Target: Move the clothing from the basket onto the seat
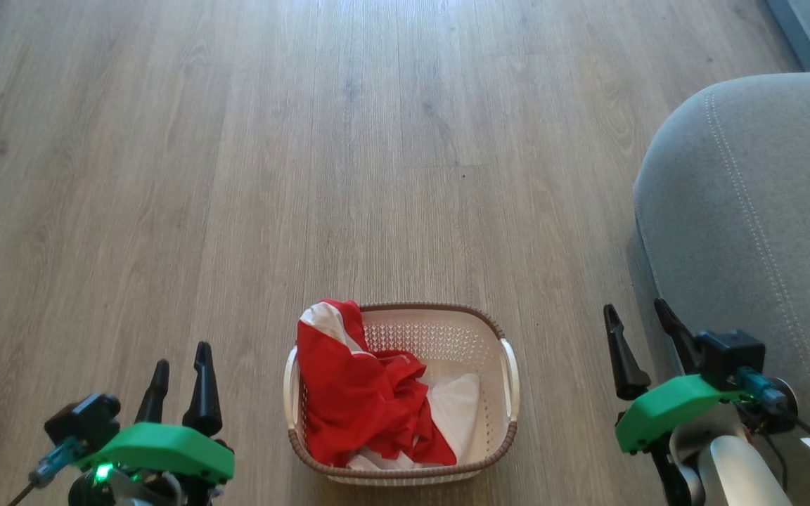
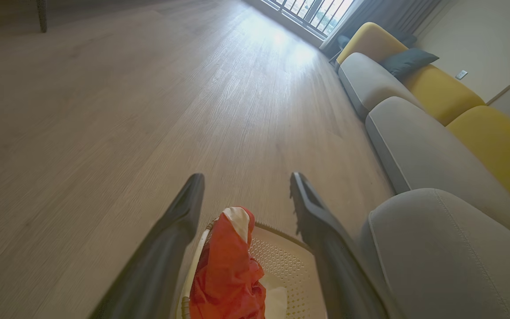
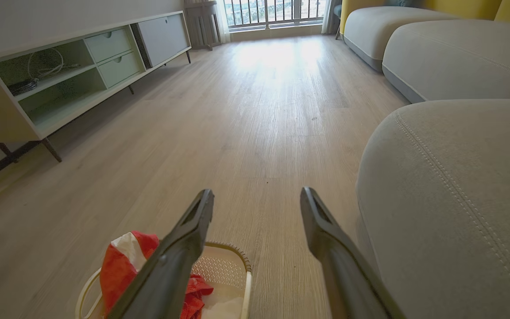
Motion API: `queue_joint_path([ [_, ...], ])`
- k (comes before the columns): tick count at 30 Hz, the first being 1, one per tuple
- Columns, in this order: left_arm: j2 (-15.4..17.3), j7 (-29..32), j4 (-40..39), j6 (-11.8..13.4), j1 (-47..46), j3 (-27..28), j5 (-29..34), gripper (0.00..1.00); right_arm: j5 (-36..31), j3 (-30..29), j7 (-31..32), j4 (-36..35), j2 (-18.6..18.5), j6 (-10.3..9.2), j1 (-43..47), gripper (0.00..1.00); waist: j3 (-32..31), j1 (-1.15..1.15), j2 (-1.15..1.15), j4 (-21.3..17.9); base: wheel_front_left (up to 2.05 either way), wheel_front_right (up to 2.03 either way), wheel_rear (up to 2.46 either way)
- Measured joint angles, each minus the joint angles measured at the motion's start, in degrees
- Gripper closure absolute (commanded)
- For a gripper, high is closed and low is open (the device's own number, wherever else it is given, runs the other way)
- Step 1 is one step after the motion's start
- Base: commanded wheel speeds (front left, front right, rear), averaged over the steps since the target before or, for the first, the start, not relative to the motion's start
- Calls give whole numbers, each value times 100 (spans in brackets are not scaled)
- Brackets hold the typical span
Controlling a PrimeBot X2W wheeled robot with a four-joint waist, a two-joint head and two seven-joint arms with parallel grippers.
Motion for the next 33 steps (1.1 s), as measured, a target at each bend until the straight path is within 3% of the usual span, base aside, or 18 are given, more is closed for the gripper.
queue_joint_path([
  [14, 3, -199, 0, 94, -3, -51, 811, 0, -845, 109, -222, 82, -2, 0, -72, 0, 11, 0, 0, -15, 0, 0, 0],
  [33, 5, -246, 19, 96, -3, -53, 1004, 0, -644, 198, -270, 200, -4, 0, -114, 0, 8, 0, 0, -18, 0, 0, 0],
])
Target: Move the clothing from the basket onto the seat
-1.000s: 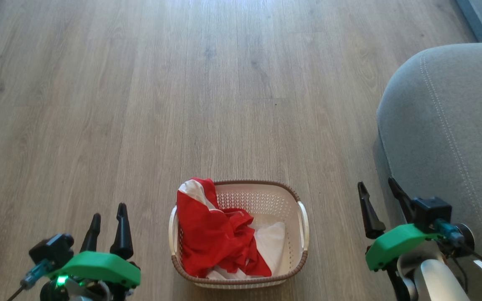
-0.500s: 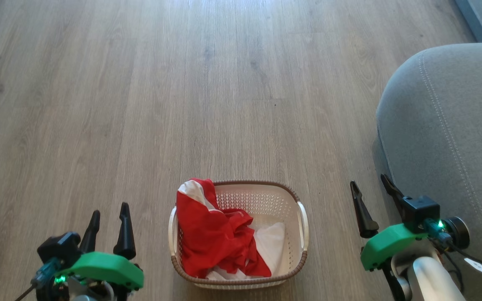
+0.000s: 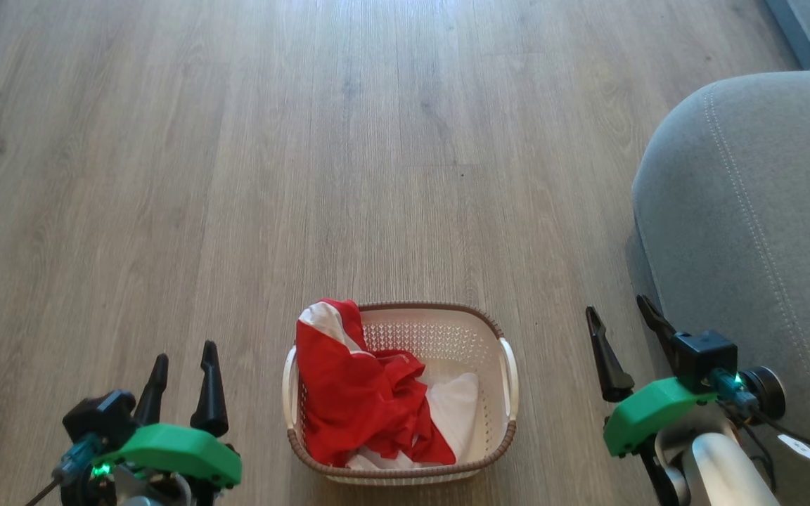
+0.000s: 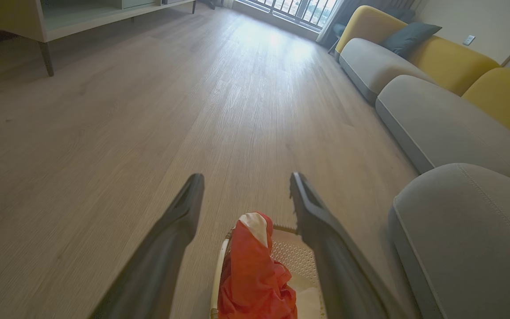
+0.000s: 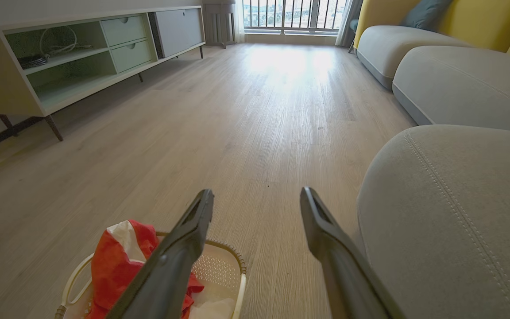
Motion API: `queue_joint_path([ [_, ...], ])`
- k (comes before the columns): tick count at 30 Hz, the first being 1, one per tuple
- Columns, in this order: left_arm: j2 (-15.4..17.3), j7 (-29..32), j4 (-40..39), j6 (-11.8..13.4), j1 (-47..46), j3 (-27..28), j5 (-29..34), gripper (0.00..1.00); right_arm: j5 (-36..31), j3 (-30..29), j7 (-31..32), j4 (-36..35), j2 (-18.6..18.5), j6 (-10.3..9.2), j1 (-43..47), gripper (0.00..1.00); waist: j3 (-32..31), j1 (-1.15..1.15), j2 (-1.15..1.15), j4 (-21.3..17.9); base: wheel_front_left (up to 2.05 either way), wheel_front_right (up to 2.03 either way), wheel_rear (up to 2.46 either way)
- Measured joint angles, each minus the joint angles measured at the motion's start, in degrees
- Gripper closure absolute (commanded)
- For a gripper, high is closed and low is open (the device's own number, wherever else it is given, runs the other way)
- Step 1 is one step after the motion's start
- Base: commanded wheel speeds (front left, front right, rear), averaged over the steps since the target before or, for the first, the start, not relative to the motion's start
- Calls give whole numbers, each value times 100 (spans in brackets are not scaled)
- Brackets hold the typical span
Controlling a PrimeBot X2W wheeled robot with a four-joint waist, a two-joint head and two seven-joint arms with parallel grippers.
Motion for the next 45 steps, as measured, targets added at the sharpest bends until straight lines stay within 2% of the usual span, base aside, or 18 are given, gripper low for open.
queue_joint_path([
  [11, 1, 0, -13, -1, -90, -37, 9, 0, 0, 7, 0, -62, 0, 0, -87, 0, 289, 0, 0, -49, 0, 0, 0],
  [16, 2, -1, 37, -10, -577, -182, 182, 0, -2, -31, -1, -236, -2, 0, -485, 0, 768, 0, 0, -84, 0, 0, 0],
  [21, 1, -1, 323, -60, -1407, -430, 365, 0, -46, -56, -1, -455, -8, 0, -1085, 0, 1511, 1, 0, -123, 0, 0, 0],
  [28, -9, -2, 1489, -123, -2673, -969, 791, 0, -46, -15, -8, -687, -35, 0, -1875, 0, 2733, 2, 0, -186, 0, 0, 0],
  [32, -11, -1, 2295, -94, -3301, -1018, 1048, 0, -15, 63, -8, -740, -40, 0, -2117, 0, 3329, 3, 0, -244, 0, 0, 0],
  [36, 1, -1, 2691, -49, -3716, -966, 1147, 0, 16, 94, -8, -749, -42, 0, -2147, 0, 3661, 2, 0, -306, 0, 0, 0],
  [45, 288, -2, 3492, -1, -4462, -745, 1310, 0, 103, 87, -9, -814, -53, 0, -2217, 0, 4098, 0, 0, -535, 0, 0, 0],
])
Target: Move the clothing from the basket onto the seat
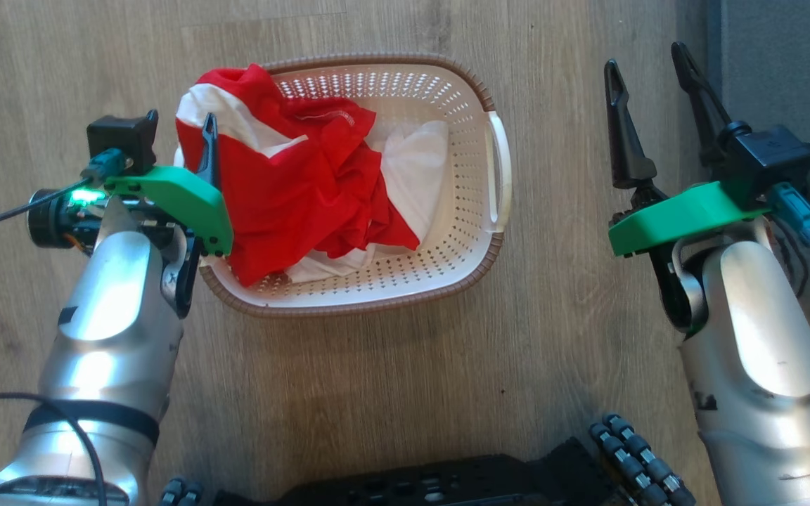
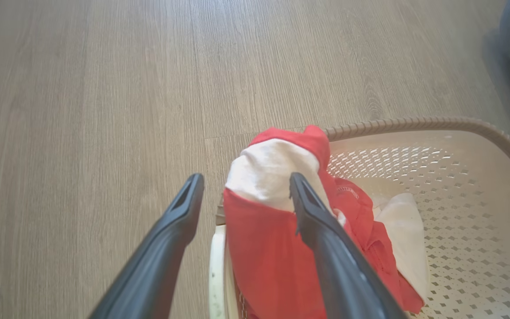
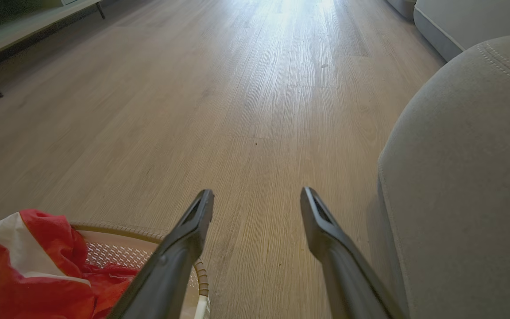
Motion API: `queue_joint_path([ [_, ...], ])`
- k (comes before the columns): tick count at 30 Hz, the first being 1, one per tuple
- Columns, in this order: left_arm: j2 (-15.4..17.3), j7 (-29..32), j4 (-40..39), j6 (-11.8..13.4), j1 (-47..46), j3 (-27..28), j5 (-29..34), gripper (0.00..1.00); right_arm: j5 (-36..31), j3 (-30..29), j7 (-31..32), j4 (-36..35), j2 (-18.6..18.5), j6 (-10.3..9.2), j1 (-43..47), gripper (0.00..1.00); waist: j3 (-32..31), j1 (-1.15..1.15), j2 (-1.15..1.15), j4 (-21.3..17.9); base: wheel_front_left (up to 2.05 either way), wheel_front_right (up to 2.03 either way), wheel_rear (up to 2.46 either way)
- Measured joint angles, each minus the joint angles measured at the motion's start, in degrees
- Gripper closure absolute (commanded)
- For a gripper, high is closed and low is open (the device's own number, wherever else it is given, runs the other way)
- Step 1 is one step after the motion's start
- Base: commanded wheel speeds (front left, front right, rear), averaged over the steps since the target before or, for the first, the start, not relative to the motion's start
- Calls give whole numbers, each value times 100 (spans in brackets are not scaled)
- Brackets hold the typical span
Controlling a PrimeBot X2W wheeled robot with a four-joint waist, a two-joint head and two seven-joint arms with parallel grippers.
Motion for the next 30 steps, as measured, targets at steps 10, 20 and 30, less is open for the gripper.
queue_joint_path([
  [10, -1, 0, 272, -179, -54, 121, -1, 0, 107, -12, 0, 0, -1, 0, 1, 0, 85, 0, 0, -58, 0, 0, 0],
  [20, -70, 0, 294, -255, -86, 178, 2, 0, 107, -35, 0, -22, -1, 0, -12, 0, 192, 0, 0, -74, 0, 0, 0],
  [30, -84, 0, 276, -311, -127, 219, 113, 51, 149, -88, 0, -49, -1, 0, -16, 0, 270, 0, 0, -121, 0, 0, 0],
])
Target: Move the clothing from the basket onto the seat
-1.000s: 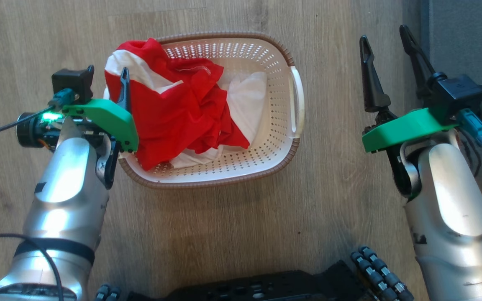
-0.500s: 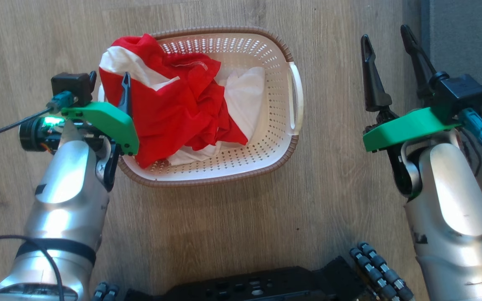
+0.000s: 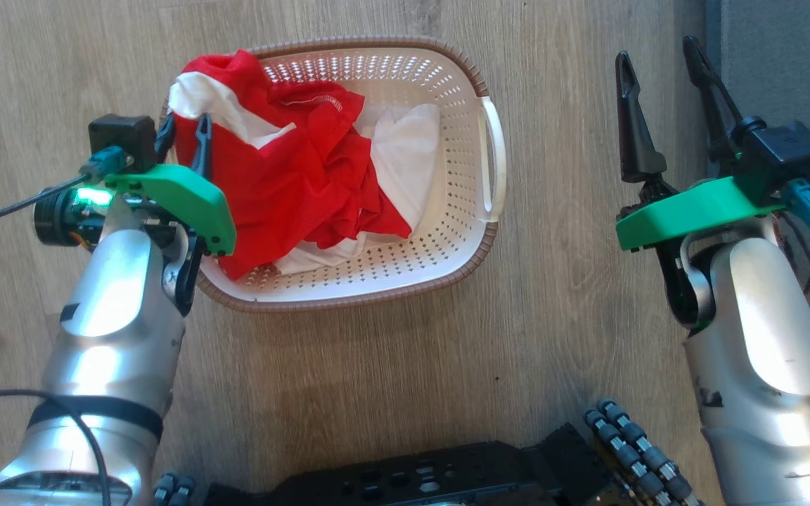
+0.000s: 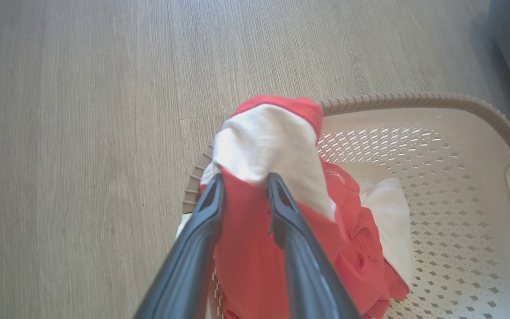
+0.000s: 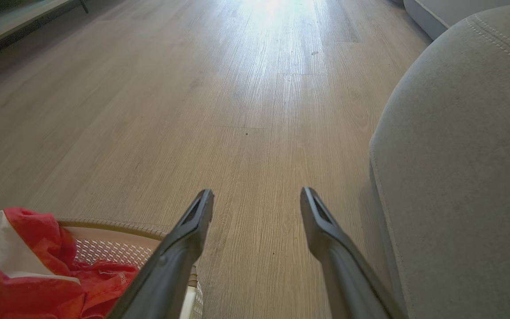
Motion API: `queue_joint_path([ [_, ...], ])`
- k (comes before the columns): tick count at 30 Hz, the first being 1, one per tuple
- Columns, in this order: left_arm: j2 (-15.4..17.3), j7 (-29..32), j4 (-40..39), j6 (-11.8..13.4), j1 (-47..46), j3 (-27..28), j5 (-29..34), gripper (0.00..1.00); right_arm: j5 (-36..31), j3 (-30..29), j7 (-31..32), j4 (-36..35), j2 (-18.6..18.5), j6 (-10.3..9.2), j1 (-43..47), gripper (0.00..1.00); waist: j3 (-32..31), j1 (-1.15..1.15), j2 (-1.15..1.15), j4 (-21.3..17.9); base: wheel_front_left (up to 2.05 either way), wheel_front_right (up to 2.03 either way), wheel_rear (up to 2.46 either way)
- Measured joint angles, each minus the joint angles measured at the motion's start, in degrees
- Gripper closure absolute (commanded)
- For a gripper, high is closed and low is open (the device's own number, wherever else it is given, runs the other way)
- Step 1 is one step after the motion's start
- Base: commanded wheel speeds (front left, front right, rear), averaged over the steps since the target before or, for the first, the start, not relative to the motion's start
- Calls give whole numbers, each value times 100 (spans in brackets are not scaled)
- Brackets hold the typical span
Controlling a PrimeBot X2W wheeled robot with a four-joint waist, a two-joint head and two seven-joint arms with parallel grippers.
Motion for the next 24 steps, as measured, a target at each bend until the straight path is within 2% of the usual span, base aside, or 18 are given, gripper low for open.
queue_joint_path([
  [3, -1, 0, -30, -46, 0, 21, 51, 71, 15, -1, 0, -1, 0, 0, -1, 0, 7, 0, 0, -14, 0, 0, 0],
  [4, -2, 0, -25, -46, 0, 21, 59, 89, 18, 0, 0, -1, 0, 0, -2, 0, 8, 0, 0, -20, 0, 0, 0],
  [5, -3, 0, -21, -49, 0, 21, 85, 100, 27, 0, 0, -1, 0, 0, -2, 0, 9, 0, 0, -26, 0, 0, 0],
  [13, -29, 0, -114, -114, 4, 100, 110, 100, 100, -10, 0, 11, 0, 0, -13, 0, -49, 0, 0, -42, 0, 0, 0],
  [18, -108, 0, -719, -198, 182, 291, 23, 100, 132, -49, 0, 105, 0, 0, 12, 0, -322, 0, 0, 7, 0, 0, 0],
  [24, -189, 1, -1599, -249, 970, 608, -147, 100, 159, -85, 0, 235, 0, 0, 276, 0, -882, -1, 0, 54, 0, 0, 0],
])
